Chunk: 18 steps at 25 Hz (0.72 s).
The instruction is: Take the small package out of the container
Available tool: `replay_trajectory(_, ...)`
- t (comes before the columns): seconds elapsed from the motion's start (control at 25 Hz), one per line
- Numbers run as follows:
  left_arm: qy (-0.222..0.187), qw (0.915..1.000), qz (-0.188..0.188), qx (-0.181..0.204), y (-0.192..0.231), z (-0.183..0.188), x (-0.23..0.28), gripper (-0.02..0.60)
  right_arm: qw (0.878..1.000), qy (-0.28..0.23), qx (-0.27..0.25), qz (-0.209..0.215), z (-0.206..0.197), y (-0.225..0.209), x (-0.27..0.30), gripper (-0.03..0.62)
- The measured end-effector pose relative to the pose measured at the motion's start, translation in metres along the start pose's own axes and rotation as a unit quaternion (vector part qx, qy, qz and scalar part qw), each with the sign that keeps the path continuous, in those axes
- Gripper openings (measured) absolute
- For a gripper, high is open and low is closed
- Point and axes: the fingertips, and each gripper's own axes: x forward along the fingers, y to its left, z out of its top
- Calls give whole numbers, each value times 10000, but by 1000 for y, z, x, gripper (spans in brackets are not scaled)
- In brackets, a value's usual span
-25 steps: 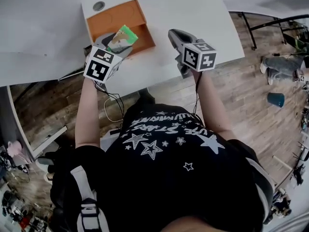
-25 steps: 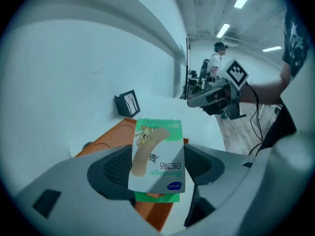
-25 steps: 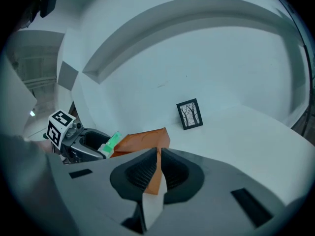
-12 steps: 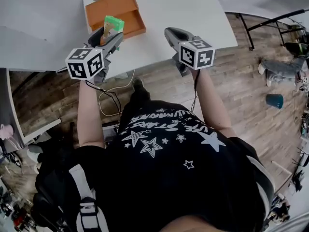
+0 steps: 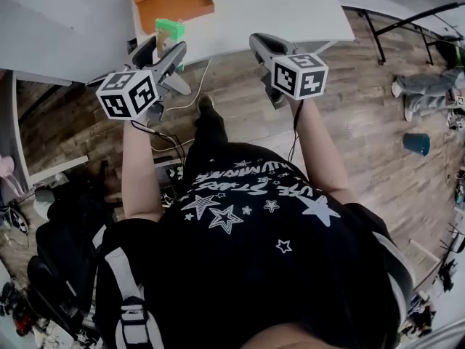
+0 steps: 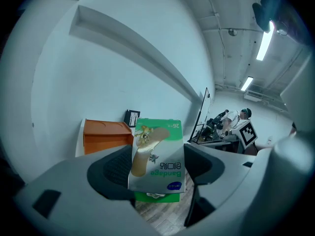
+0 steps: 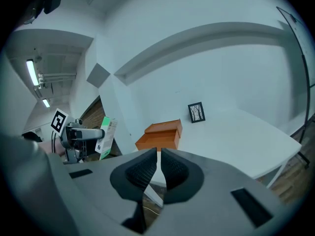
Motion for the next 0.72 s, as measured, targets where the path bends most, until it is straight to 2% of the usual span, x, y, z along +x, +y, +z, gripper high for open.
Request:
replay_trajectory(0.28,70,9998,69,-200,-38,-42,-56,348,9999,127,96,-59,-42,31,-51,57)
replay_trajectory(0.44,65,9996,153,-227,-58,-57,-79,348,9999,107,102,-20,-52,41,-73,57)
replay_trajectory(0.72,129,9986,357,-378,-61,-85,-104,348,10000,91,6,41,-61,53,-84,57)
